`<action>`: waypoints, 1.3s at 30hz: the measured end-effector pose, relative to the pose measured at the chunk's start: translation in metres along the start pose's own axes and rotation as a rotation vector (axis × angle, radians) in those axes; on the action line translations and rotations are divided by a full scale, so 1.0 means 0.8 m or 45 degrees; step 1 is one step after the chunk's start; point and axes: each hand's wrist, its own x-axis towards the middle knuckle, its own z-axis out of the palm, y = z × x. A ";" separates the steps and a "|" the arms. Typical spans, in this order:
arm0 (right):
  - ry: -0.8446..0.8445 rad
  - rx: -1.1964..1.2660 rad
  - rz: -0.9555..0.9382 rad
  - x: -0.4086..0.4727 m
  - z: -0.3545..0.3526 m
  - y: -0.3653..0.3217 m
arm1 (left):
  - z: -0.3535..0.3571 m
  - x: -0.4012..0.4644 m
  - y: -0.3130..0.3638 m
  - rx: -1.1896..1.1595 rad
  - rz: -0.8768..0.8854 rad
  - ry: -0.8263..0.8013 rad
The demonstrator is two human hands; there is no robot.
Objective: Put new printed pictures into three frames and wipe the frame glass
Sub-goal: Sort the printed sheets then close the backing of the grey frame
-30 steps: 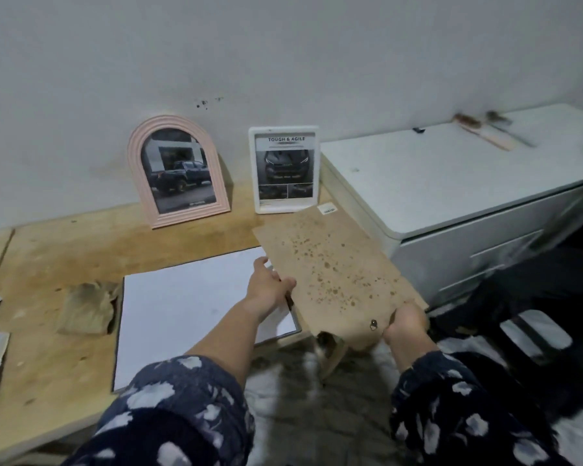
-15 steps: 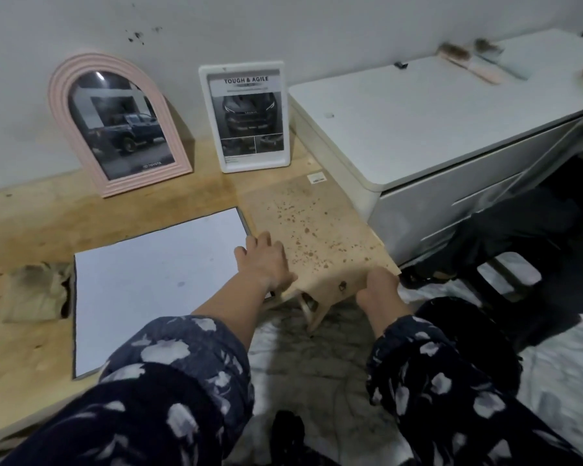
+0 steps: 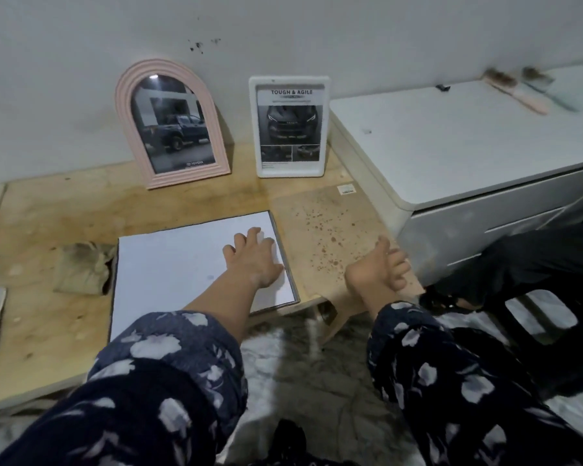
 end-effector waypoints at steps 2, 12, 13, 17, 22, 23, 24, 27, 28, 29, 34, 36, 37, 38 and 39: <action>-0.091 -0.064 -0.236 -0.018 0.026 -0.029 | -0.005 -0.008 -0.033 0.017 -0.120 0.011; -0.316 -0.407 -0.859 -0.075 0.093 -0.092 | 0.000 -0.059 -0.169 -0.139 -0.747 0.040; -0.282 -0.450 -0.863 -0.078 0.096 -0.094 | 0.004 -0.065 -0.175 -0.157 -0.793 0.036; -0.218 -0.503 -0.808 -0.086 0.105 -0.102 | 0.013 -0.076 -0.185 -0.194 -0.834 0.051; -0.238 -0.335 -0.643 -0.089 0.111 -0.109 | 0.011 -0.077 -0.188 -0.190 -0.814 0.050; -0.241 -0.301 -0.623 -0.087 0.110 -0.109 | 0.011 -0.077 -0.188 -0.189 -0.809 0.052; -0.239 -0.276 -0.607 -0.086 0.109 -0.108 | 0.012 -0.077 -0.189 -0.181 -0.808 0.050; -0.223 -0.288 -0.608 -0.082 0.106 -0.108 | 0.015 -0.076 -0.188 -0.132 -0.818 0.036; -0.218 -0.307 -0.617 -0.081 0.105 -0.109 | 0.015 -0.075 -0.187 -0.118 -0.818 0.029; -0.212 -0.322 -0.626 -0.080 0.104 -0.109 | 0.015 -0.074 -0.185 -0.108 -0.816 0.024; -0.133 -0.294 -0.662 -0.077 0.107 -0.106 | 0.016 -0.075 -0.182 -0.097 -0.801 0.046; -0.088 -0.342 -0.711 -0.078 0.109 -0.104 | 0.017 -0.075 -0.182 -0.110 -0.795 0.061; -0.066 -0.340 -0.729 -0.077 0.110 -0.103 | 0.016 -0.075 -0.182 -0.116 -0.793 0.065; -0.054 -0.301 -0.741 -0.077 0.111 -0.102 | 0.017 -0.076 -0.181 -0.129 -0.791 0.065; -0.053 -0.218 -0.759 -0.078 0.111 -0.101 | 0.017 -0.076 -0.181 -0.141 -0.789 0.065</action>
